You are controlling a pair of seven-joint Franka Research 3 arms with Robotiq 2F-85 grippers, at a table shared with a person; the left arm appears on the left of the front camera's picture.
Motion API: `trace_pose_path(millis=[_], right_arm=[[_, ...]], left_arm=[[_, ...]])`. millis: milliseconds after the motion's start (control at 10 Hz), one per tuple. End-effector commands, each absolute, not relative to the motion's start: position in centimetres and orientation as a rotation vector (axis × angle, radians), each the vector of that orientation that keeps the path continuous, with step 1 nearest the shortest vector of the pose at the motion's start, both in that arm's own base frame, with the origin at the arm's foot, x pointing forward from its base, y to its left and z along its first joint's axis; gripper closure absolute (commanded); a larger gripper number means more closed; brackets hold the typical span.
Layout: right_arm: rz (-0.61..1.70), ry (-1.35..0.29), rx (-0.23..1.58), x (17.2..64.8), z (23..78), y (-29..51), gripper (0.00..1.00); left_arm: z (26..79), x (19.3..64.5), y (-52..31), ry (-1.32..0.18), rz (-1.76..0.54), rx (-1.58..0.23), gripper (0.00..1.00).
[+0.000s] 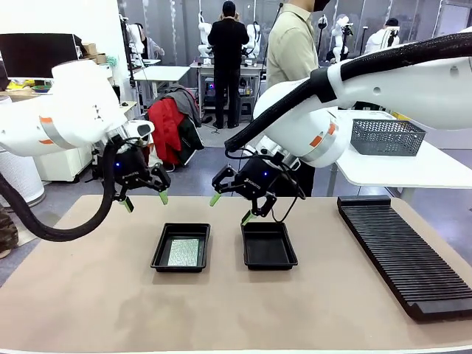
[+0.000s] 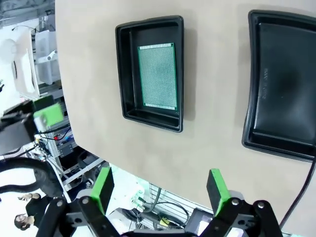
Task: Inspect and transfer BCBs to ESD trays.
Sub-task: Pick up the ESD tray and place it on the left side of the table.
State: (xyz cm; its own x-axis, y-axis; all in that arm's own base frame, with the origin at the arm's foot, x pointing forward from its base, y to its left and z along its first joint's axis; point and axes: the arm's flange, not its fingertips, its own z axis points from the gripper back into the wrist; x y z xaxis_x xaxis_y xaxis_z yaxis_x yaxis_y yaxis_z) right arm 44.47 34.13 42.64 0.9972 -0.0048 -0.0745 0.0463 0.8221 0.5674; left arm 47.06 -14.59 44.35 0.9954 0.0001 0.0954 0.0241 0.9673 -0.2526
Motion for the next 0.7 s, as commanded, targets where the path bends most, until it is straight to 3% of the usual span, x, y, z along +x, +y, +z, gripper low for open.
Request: trace_pose_path(millis=[0,600], right_arm=[[-0.025,0.071,0.649,43.7,41.5,32.8,0.00],[-0.027,0.071,0.605,44.5,42.6,34.1,0.00]], left_arm=[[43.3,48.7,-15.6,-0.107,-0.001,-0.171,0.00],[37.5,50.3,-18.1,-0.107,-0.047,-0.049,0.00]])
